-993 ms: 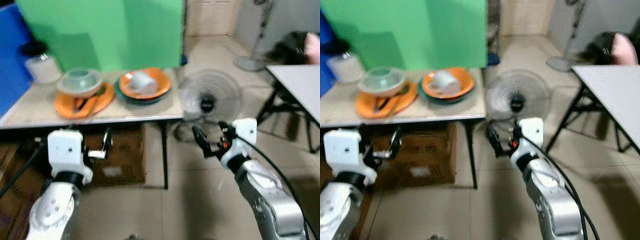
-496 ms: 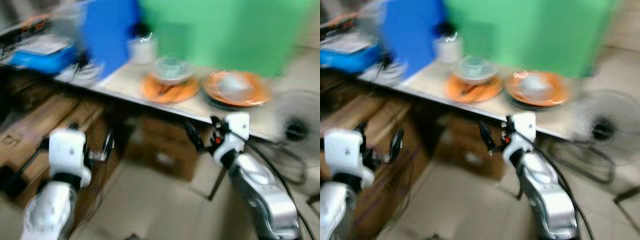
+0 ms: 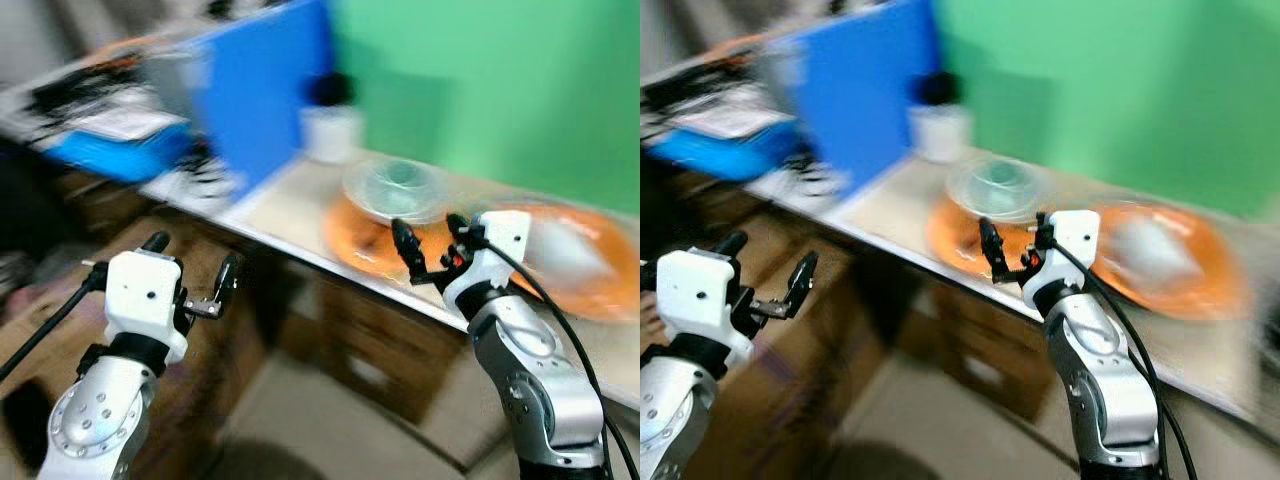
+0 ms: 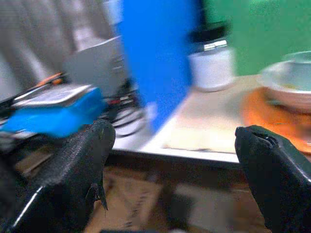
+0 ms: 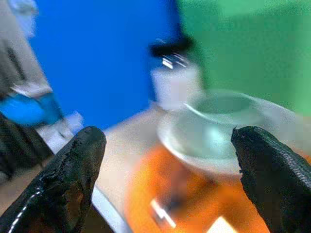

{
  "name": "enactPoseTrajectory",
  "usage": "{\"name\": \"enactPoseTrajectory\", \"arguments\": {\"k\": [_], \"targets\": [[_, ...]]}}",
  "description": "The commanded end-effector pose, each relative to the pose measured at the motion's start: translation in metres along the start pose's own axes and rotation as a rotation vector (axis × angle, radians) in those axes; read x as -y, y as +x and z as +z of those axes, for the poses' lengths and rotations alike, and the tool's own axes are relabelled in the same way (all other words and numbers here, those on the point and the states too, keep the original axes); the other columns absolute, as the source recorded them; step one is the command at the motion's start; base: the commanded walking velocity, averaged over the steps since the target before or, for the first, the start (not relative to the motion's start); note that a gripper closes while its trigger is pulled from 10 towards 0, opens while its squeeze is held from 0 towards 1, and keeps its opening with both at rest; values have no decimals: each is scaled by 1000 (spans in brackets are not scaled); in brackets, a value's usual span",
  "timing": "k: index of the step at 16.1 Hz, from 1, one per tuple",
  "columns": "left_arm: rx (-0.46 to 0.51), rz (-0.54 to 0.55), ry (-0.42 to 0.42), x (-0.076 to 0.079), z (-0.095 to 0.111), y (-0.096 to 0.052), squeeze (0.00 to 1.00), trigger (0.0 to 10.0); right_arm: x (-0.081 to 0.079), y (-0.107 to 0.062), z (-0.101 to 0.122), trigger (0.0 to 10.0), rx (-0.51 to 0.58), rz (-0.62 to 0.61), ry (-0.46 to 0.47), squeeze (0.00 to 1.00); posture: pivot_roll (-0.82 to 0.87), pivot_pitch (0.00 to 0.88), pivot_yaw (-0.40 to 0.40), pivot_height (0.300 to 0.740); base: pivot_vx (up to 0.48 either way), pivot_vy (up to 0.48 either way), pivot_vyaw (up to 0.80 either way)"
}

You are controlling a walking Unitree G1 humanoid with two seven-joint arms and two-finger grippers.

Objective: Setting the table

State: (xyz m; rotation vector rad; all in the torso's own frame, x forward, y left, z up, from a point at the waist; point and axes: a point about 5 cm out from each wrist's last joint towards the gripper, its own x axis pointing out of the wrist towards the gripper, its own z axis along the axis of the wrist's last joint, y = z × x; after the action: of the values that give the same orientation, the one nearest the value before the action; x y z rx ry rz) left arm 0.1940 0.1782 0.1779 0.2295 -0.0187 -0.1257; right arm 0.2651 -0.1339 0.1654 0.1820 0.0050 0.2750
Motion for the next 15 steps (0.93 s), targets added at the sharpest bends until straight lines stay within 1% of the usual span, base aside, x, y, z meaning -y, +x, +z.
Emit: {"name": "enactPoseTrajectory", "arguments": {"k": [1,2,3,5,7,12,14,15], "targets": [[18,-25,-6,1,4,2,0,10000,6,-8,16,10000,94,-29,31,0,-36,11,78,740,420,0,-800],[38,-47,-7,3,7,2,0,10000,7,-14,25,10000,146,-31,48,0,-37,11,78,740,416,0,-800],[44,-63,-23,5,9,2,0,10000,6,-18,30,10000,171,-14,48,0,-35,11,77,740,341,0,-800],[47,-70,-36,10,10,1,0,10000,2,-23,32,10000,176,40,42,0,-33,11,71,740,0,0,-222],[40,-69,-25,11,8,0,0,10000,-1,-26,25,10000,136,82,34,0,-34,12,65,740,0,0,0],[26,-45,-24,7,6,1,0,10000,1,-28,25,10000,117,75,39,0,-52,5,60,740,0,0,0],[10,-9,-12,4,3,5,0,10000,1,-23,25,10000,76,63,-2,0,-57,0,55,740,0,0,0],[1,26,-49,0,2,6,0,10000,0,-15,22,10000,-1,63,14,0,-71,0,69,740,0,0,0]]}}
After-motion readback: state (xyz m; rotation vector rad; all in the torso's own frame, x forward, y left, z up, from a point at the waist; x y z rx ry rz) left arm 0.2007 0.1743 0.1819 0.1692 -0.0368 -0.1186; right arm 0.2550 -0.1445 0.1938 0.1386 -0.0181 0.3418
